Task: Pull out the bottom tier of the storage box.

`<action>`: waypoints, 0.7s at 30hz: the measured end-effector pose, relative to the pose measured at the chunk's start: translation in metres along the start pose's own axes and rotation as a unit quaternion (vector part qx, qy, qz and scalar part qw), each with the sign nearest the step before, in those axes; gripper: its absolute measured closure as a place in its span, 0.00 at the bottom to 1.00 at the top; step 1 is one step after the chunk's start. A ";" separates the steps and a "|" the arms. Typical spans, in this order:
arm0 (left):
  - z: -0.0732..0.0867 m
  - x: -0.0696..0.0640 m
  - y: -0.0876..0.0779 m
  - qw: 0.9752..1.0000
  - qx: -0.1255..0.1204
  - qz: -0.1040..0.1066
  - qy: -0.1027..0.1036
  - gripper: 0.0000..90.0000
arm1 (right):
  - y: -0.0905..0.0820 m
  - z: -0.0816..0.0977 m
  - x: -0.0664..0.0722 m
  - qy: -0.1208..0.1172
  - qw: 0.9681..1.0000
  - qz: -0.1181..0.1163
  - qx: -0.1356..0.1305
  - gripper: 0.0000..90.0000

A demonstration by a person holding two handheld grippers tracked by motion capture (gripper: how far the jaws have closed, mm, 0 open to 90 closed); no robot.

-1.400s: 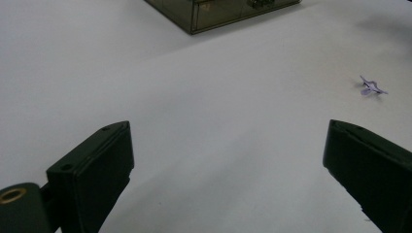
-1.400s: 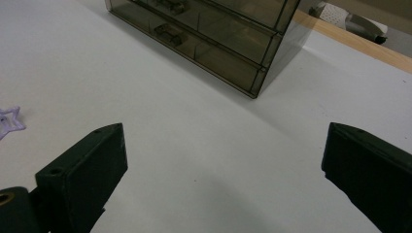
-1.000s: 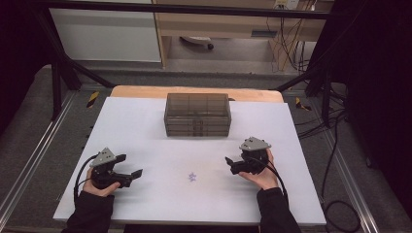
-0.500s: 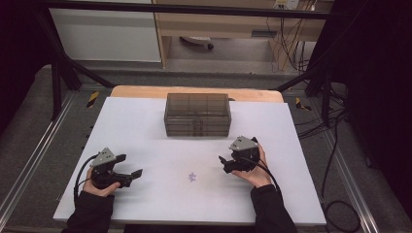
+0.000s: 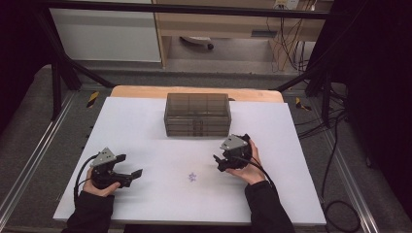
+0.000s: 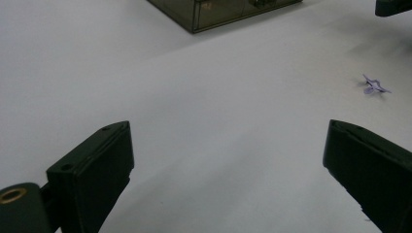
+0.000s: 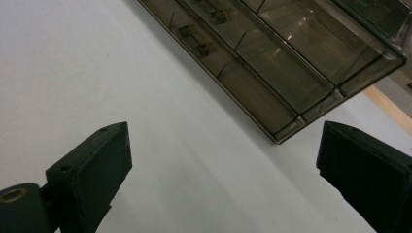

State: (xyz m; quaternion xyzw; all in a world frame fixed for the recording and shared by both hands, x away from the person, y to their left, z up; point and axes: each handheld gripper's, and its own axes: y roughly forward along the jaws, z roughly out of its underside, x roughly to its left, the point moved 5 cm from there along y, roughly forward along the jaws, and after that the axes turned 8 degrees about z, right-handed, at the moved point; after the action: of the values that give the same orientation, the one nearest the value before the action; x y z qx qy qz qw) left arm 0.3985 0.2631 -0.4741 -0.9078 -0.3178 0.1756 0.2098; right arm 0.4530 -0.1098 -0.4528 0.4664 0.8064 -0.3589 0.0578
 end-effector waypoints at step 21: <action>0.000 0.001 0.000 1.000 0.000 -0.001 -0.001 0.04 | 0.022 -0.018 0.015 -0.067 0.998 0.008 0.000 0.08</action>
State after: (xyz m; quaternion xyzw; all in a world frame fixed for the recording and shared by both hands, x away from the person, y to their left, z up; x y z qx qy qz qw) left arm 0.3990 0.2633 -0.4745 -0.9073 -0.3187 0.1761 0.2102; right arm 0.4671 -0.0810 -0.4574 0.4480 0.7966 -0.3893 0.1144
